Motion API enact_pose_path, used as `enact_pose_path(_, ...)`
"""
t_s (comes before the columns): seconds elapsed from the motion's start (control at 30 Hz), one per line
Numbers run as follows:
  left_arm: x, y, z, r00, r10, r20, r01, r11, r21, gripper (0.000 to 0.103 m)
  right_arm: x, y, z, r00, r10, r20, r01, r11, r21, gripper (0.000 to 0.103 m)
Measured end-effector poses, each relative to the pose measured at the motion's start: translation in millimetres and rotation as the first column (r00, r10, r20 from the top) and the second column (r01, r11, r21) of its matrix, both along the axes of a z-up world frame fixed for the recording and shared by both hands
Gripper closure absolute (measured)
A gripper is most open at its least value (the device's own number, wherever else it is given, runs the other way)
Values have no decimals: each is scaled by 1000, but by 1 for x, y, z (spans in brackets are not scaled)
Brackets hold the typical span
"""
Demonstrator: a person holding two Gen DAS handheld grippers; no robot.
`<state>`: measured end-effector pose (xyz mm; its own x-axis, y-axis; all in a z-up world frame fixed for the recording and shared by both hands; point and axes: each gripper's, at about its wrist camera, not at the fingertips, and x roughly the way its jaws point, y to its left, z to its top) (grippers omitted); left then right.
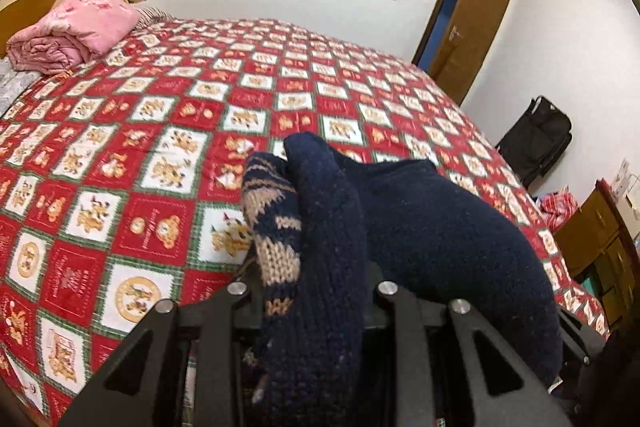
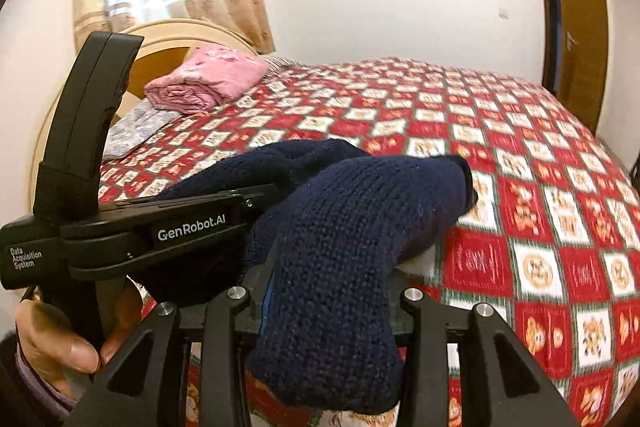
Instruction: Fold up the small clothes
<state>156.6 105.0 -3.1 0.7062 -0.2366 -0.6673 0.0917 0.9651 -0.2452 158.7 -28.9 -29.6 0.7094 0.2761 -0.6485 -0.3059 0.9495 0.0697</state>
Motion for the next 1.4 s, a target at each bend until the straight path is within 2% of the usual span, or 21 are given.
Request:
enact_pose_path(0.27,-6,42,22,992,112,64,-112,994,1,75,15,49,24,987,133,87,-132,991,-22,64)
enact_pose_path(0.43,-7,70,29,980,180,83,-180,984,-4,75,25,77,29,977,182,108,-179,983,-36,64)
enact_pose_path(0.7,-14,88,36,970,214,111,-217,976,9,75,29,101,35,963,238,128,-233,971,-49,64)
enact_pose_path(0.83,-3,105,41,967,232,109,-231,973,-28,75,40,113,40,952,266,151,-259,964,-68,64)
enact_pose_path(0.9,0,107,42,961,248,126,-247,969,-19,75,47,116,40,943,285,173,-276,958,-74,64)
enact_pose_path(1.0,8,101,31,945,282,168,-293,955,45,74,58,119,25,927,312,207,-294,949,-112,64)
enact_pose_path(1.1,22,101,-1,950,291,112,-300,951,69,74,77,112,-5,947,297,125,-288,954,-86,64)
enact_pose_path(1.17,32,108,-31,954,298,15,-298,953,54,74,87,103,-32,962,268,47,-264,961,-79,64)
enact_pose_path(1.23,34,118,-61,951,295,-95,-297,955,-8,74,89,95,-50,964,267,-7,-267,961,-71,64)
enact_pose_path(1.3,27,125,-74,943,309,-123,-315,948,-35,72,80,91,-61,961,273,-39,-275,959,-63,63)
enact_pose_path(1.4,16,131,-78,943,299,-146,-311,948,-68,70,63,88,-72,966,247,-79,-253,965,-71,62)
